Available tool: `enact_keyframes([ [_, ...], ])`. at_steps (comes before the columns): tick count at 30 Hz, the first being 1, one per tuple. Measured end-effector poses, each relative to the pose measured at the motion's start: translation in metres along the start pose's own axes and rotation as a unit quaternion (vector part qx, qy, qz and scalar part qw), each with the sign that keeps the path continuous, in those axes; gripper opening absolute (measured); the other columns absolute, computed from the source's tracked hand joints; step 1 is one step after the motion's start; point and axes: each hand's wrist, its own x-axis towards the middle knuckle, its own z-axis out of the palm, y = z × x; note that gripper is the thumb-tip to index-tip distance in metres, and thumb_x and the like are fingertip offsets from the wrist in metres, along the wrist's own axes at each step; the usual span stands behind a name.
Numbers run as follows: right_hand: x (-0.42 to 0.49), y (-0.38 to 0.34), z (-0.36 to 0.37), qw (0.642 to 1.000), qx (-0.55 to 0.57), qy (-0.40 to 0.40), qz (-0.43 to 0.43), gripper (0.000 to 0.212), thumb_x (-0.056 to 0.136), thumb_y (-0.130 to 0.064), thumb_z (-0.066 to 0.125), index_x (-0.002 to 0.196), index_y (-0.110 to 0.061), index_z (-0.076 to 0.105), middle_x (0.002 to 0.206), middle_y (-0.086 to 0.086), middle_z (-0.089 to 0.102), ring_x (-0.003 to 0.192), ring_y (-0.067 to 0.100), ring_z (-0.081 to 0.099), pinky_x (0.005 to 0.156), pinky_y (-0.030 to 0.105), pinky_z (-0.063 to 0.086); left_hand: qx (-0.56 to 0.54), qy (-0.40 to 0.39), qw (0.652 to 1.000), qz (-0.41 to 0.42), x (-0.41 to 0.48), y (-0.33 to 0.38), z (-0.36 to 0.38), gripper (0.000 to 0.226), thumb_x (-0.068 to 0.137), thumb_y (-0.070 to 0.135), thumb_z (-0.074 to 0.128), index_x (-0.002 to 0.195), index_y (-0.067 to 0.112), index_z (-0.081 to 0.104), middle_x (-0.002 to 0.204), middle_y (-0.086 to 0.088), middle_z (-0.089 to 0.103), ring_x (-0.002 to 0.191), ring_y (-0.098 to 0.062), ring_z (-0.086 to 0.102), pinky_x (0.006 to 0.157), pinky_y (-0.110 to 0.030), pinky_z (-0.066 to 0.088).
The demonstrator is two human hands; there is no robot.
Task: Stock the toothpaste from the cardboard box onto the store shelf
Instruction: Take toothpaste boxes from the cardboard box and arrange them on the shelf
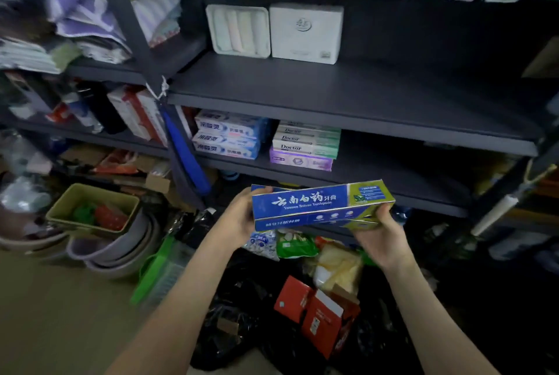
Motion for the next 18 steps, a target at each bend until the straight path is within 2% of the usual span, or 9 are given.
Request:
enact_keyframes([
  [2,-0.006,0.001,-0.007,0.999,-0.007,0.023,-0.029,0.076,0.067,-0.052,0.082,0.124,-0.01,0.054,0.118,0.011,0.066,0.108,0.028,0.063,0.087,0.038,0.053,0.031,-0.021,0.999,0.023,0.011,-0.001,0.004,0.008,0.094,0.012,0.056,0.093,0.006,0.061,0.069,-0.002,0.072,0.058,-0.014,0.069,0.051,-0.024,0.054],
  [7,-0.023,-0.017,-0.028,0.985,-0.071,0.136,-0.083,0.065,0.081,-0.051,0.07,0.127,-0.008,0.051,0.118,0.014,0.062,0.11,0.032,0.057,0.094,0.044,0.048,0.076,-0.084,0.993,0.015,0.027,-0.015,0.023,0.028,0.095,0.022,0.057,0.115,0.003,0.056,0.084,-0.005,0.07,0.066,-0.016,0.069,0.054,-0.029,0.054],
  [8,-0.035,-0.027,-0.026,0.952,-0.179,0.174,-0.18,0.056,0.095,-0.049,0.051,0.129,-0.004,0.051,0.123,0.02,0.058,0.116,0.036,0.053,0.099,0.046,0.043,0.085,-0.09,0.992,0.014,0.029,-0.017,0.029,0.032,0.096,0.025,0.055,0.118,0.001,0.056,0.086,-0.007,0.069,0.064,-0.017,0.068,0.052,-0.03,0.054],
  [9,-0.044,-0.037,-0.015,0.942,-0.128,0.216,-0.225,0.067,0.103,-0.049,0.017,0.132,0.004,0.046,0.13,0.032,0.049,0.125,0.043,0.044,0.108,0.049,0.033,0.092,-0.089,0.992,0.011,0.03,-0.019,0.034,0.033,0.097,0.028,0.054,0.116,0.001,0.056,0.085,-0.007,0.067,0.06,-0.017,0.066,0.05,-0.029,0.054],
  [11,-0.05,-0.053,-0.009,0.965,0.169,0.085,-0.184,0.113,0.08,-0.067,-0.025,0.136,0.016,0.029,0.136,0.051,0.019,0.133,0.058,0.014,0.116,0.055,0.002,0.1,-0.067,0.993,0.005,0.031,-0.02,0.04,0.037,0.098,0.041,0.049,0.105,0.006,0.058,0.078,-0.006,0.067,0.055,-0.016,0.063,0.048,-0.027,0.054],
  [13,-0.059,-0.061,-0.012,0.901,0.004,0.348,-0.26,0.074,0.1,-0.054,0.002,0.144,-0.007,0.038,0.139,0.033,0.041,0.134,0.043,0.034,0.113,0.051,0.026,0.112,-0.042,0.993,-0.004,0.035,-0.021,0.041,0.051,0.097,0.054,0.039,0.102,0.008,0.06,0.077,-0.005,0.068,0.056,-0.016,0.064,0.05,-0.026,0.054],
  [14,-0.059,-0.056,-0.014,0.906,-0.001,0.321,-0.275,0.051,0.101,-0.045,0.039,0.147,-0.022,0.036,0.138,0.018,0.05,0.13,0.032,0.045,0.106,0.046,0.038,0.121,-0.037,0.992,-0.008,0.036,-0.021,0.041,0.057,0.096,0.058,0.035,0.104,0.007,0.06,0.079,-0.006,0.068,0.057,-0.016,0.065,0.05,-0.026,0.054],
  [15,-0.055,-0.062,-0.03,0.933,0.013,0.251,-0.258,0.066,0.091,-0.042,0.063,0.148,-0.026,0.033,0.134,0.01,0.054,0.126,0.027,0.05,0.102,0.043,0.042,0.128,-0.037,0.991,-0.014,0.037,-0.021,0.041,0.059,0.097,0.058,0.034,0.106,0.006,0.06,0.081,-0.007,0.068,0.057,-0.017,0.065,0.05,-0.026,0.054],
  [18,-0.053,-0.063,-0.025,0.94,-0.076,0.233,-0.239,0.048,0.084,-0.038,0.069,0.121,-0.014,0.05,0.111,0.005,0.064,0.105,0.022,0.061,0.093,0.039,0.05,0.133,-0.05,0.989,-0.038,0.034,-0.024,0.053,0.052,0.098,0.052,0.037,0.106,0.005,0.059,0.08,-0.008,0.067,0.056,-0.016,0.066,0.046,-0.025,0.053],
])
